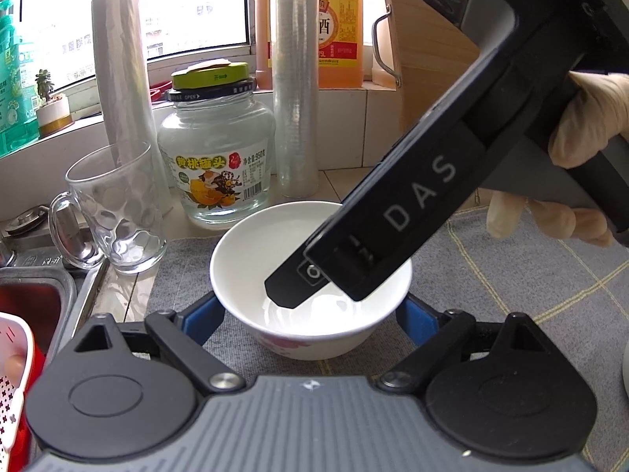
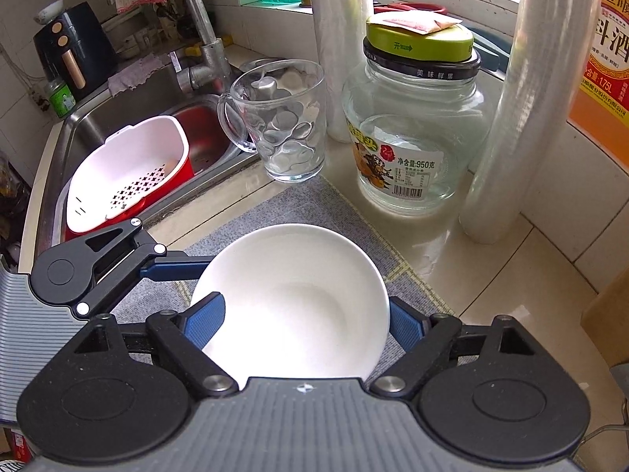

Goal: Organize plates and bowls
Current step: 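Grasp the rim of the white bowl by the glass jar with the right gripper, then carry the bowl with the right gripper over the nested bowls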

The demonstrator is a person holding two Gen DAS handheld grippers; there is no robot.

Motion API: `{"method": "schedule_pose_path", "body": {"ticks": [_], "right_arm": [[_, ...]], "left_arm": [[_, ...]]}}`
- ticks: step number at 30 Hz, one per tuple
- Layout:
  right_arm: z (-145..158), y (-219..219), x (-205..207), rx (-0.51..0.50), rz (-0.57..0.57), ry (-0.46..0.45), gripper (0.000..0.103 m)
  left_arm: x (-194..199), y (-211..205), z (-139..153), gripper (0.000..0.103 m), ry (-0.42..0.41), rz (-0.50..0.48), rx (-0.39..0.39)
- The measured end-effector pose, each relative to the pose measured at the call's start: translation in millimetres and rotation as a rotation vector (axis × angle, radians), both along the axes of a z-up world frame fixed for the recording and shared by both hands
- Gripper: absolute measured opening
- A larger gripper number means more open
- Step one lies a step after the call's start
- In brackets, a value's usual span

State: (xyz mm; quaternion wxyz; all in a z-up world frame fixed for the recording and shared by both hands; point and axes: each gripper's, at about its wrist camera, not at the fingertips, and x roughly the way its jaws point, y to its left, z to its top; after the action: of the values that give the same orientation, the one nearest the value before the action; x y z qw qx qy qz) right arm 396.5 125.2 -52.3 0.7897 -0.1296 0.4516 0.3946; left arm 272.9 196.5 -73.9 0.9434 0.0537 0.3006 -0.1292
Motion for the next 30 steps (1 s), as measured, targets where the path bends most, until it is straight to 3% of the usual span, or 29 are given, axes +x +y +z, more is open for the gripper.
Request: {"method": "schedule_pose_path", "body": {"ticks": [14, 30], "right_arm": [[13, -11, -9, 0.039, -0.031, 0.040, 0.092], [41, -37, -51, 0.056, -0.065, -0.002, 0.089]], "left_arm": [[-13, -6, 13, 0.093, -0.004, -0.029, 0.016], [-44, -21, 34, 0.093, -0.014, -0.087, 0.011]]}}
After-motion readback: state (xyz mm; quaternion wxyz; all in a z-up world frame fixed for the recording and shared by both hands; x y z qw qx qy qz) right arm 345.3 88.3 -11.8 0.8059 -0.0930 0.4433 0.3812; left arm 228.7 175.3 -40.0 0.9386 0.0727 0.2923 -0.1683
